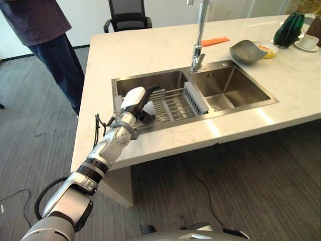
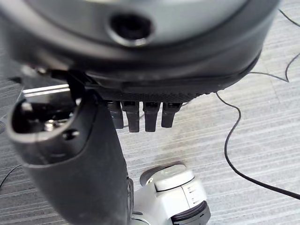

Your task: Place the dishes in the dishwasher.

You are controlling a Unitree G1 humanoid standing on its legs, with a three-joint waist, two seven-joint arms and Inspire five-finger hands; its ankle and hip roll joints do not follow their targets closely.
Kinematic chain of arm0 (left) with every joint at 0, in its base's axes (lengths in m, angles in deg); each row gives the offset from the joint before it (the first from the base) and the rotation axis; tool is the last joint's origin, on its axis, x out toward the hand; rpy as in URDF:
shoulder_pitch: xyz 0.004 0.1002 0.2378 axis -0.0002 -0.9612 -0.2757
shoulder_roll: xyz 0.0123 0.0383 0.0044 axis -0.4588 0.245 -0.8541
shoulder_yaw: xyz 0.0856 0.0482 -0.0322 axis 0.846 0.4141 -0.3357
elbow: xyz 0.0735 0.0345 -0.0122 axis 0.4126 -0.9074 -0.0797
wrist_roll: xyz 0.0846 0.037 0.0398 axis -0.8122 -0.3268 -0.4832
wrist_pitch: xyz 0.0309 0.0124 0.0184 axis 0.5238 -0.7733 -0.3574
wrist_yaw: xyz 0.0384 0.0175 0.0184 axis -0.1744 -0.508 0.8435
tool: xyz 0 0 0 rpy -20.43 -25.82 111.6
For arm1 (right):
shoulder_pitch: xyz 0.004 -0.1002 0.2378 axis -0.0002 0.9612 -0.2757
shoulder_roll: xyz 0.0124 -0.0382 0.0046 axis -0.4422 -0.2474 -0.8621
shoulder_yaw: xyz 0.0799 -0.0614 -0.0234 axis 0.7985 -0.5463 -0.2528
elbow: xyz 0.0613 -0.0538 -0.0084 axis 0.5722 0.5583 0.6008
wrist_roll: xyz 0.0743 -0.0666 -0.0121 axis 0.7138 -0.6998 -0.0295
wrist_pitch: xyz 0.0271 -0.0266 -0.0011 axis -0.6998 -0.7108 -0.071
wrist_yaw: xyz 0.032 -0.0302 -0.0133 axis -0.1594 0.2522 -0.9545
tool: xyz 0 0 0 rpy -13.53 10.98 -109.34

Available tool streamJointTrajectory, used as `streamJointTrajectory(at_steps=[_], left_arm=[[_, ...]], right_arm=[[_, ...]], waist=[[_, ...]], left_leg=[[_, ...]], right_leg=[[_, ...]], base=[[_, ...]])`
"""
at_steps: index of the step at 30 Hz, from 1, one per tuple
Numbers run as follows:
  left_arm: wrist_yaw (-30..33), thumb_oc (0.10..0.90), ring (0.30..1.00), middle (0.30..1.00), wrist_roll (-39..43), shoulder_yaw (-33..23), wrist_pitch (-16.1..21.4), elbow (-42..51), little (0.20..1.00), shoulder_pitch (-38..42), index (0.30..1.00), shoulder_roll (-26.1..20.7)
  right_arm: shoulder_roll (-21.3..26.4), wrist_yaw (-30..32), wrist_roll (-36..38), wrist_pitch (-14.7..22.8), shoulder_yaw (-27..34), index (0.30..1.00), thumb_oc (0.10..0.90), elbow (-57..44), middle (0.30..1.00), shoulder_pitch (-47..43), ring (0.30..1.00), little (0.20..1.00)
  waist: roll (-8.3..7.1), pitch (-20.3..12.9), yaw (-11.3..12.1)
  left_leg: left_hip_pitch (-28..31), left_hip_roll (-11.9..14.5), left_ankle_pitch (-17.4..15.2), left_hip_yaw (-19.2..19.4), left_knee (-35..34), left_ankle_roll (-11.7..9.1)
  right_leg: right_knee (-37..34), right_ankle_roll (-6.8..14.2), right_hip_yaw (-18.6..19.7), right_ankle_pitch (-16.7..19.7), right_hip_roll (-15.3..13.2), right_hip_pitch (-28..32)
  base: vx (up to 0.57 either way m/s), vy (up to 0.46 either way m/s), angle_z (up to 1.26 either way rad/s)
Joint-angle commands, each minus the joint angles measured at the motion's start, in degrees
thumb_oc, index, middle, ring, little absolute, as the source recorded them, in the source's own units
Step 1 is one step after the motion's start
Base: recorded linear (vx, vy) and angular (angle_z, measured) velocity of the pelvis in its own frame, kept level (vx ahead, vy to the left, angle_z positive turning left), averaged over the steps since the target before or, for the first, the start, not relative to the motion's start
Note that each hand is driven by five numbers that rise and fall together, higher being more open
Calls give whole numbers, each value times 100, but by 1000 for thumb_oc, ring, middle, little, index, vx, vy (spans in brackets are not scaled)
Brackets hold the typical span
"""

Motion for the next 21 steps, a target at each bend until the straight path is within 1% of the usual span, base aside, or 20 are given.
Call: streamJointTrajectory(at_steps=[1,3,5,6,9,11,15,17,18,20,21], left_arm=[[215,800,900,900,-256,-102,-20,-456,900,1459,900,159],[175,800,900,900,-321,-19,-119,-780,900,1619,900,214],[64,800,900,900,-446,125,-310,-1376,900,1856,900,350],[67,800,900,900,-445,129,-307,-1386,900,1864,900,355],[19,800,900,900,-580,302,-398,-2060,900,2150,900,485],[-40,800,900,900,-699,424,-444,-2449,900,2291,900,566],[-349,800,900,900,-1030,791,-559,-3452,900,2591,900,676],[-417,800,900,900,-1075,859,-544,-3621,900,2659,900,684],[-479,800,900,900,-1168,928,-563,-4054,900,2688,900,742],[-490,800,900,900,-1236,977,-582,-4200,900,2698,900,735],[-481,400,300,300,-1263,1003,-574,-4294,300,2705,300,709]], right_arm=[[268,-155,-189,4,-184,900,800,193,900,-11,900,900],[279,-192,-186,-8,-227,900,800,178,900,-5,900,900],[287,-253,-175,9,-325,900,800,139,900,-42,900,900],[287,-253,-175,10,-321,900,800,140,900,-44,900,900],[303,-323,-168,26,-421,900,800,109,900,-89,900,900],[328,-357,-186,39,-497,900,800,87,900,-107,900,900],[390,-450,-210,30,-641,900,800,98,900,-191,900,900],[400,-473,-211,31,-665,900,800,95,900,-207,900,900],[410,-510,-219,50,-719,900,800,95,900,-217,900,900],[417,-514,-220,52,-735,900,800,94,900,-229,900,900],[425,-517,-218,56,-739,900,800,95,900,-249,900,900]], waist=[[163,-137,159],[172,-141,139],[188,-147,112],[188,-145,115],[202,-142,72],[229,-139,37],[272,-138,-40],[283,-137,-51],[304,-140,-93],[312,-143,-114],[321,-136,-128]], left_leg=[[680,326,-845,101,68,-550],[680,329,-837,106,68,-553],[675,332,-828,112,68,-547],[675,332,-828,112,68,-547],[690,329,-832,141,68,-535],[739,326,-898,150,68,-522],[733,325,-888,208,68,-520],[738,328,-893,223,68,-519],[747,327,-901,250,68,-515],[750,328,-902,261,68,-513],[750,327,-902,279,68,-510]], right_leg=[[74,498,-101,-75,-114,-543],[74,496,-88,-79,-97,-546],[74,496,-75,-77,-75,-559],[74,496,-74,-76,-75,-559],[74,499,-37,-75,-62,-559],[74,512,-16,-136,-53,-515],[74,532,20,-120,-48,-533],[74,535,28,-118,-44,-537],[80,539,51,-111,-38,-545],[84,540,64,-107,-30,-555],[87,542,88,-102,-17,-569]], base=[[-18,-19,-6],[-20,-17,-4],[-14,-13,-2],[0,0,0],[0,-7,-3],[26,-2,-6],[-7,-4,-3],[0,0,0],[0,0,0],[-7,-7,-10],[-7,-2,-12]])
